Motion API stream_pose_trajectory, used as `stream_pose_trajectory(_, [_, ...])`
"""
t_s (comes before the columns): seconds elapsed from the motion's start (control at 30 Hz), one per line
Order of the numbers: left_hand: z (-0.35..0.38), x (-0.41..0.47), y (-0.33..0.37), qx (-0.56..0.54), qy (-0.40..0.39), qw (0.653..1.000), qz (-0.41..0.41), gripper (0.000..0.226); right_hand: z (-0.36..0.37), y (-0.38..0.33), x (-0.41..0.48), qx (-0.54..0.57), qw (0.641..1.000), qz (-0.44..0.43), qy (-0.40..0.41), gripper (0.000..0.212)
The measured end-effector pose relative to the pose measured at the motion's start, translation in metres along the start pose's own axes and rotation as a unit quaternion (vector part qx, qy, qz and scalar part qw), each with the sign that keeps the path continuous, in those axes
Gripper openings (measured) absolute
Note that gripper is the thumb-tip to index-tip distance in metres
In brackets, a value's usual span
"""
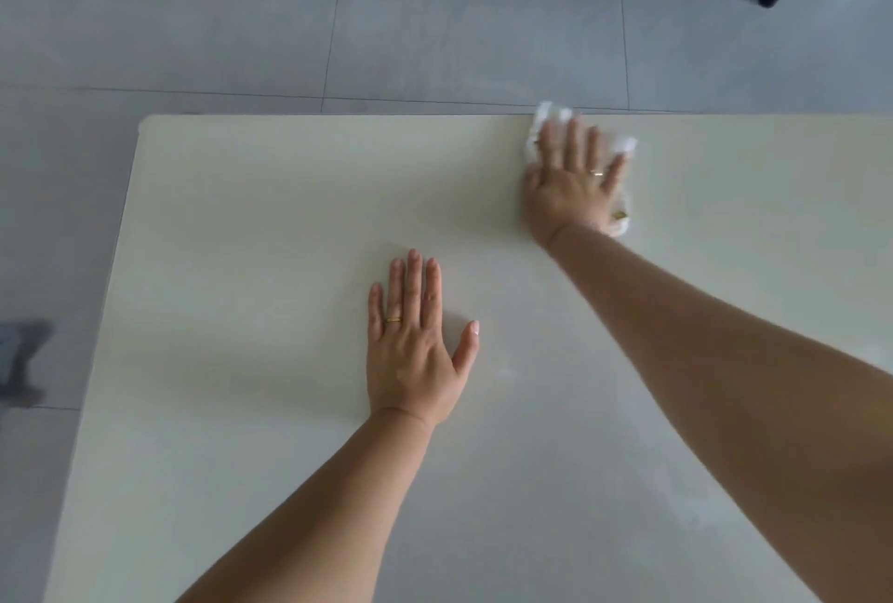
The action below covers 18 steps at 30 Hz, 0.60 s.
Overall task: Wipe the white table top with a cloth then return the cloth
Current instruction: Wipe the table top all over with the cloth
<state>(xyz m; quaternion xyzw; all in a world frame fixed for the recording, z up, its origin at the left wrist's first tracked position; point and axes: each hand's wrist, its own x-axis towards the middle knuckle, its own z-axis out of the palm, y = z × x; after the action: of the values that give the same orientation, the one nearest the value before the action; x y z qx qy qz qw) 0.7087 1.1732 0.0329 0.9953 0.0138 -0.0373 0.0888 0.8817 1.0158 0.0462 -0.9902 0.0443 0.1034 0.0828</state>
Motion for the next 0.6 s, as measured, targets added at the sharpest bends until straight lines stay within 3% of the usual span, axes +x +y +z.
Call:
stream_pose_trajectory(0.1, [0.000, -0.001, -0.001, 0.003, 0.005, 1.000, 0.002, 0.076, 0.000, 0.002, -0.019, -0.043, 0.970, -0.237, -0.037, 0.054])
stream_pose_trajectory(0.17, [0.001, -0.001, -0.002, 0.007, 0.006, 1.000, 0.003, 0.076, -0.011, 0.046, -0.005, -0.063, 0.960, -0.270, -0.037, 0.053])
stream_pose_trajectory(0.3, [0.001, 0.000, 0.000, 0.016, 0.006, 1.000, -0.003, 0.076, -0.029, 0.129, 0.019, -0.024, 0.999, -0.013, -0.019, 0.055])
stream_pose_trajectory(0.4, [0.002, 0.000, 0.001, 0.024, 0.000, 1.000, -0.008, 0.077, -0.024, 0.094, 0.016, -0.010, 0.997, 0.072, -0.016, 0.056])
stream_pose_trajectory(0.5, [-0.001, 0.001, 0.003, 0.034, -0.009, 0.999, -0.005, 0.077, -0.007, 0.044, -0.010, -0.028, 0.993, -0.107, -0.027, 0.055])
stream_pose_trajectory(0.6, [-0.006, -0.001, 0.006, 0.051, -0.007, 0.998, -0.022, 0.076, -0.012, 0.057, -0.015, -0.051, 0.968, -0.242, -0.050, 0.054])
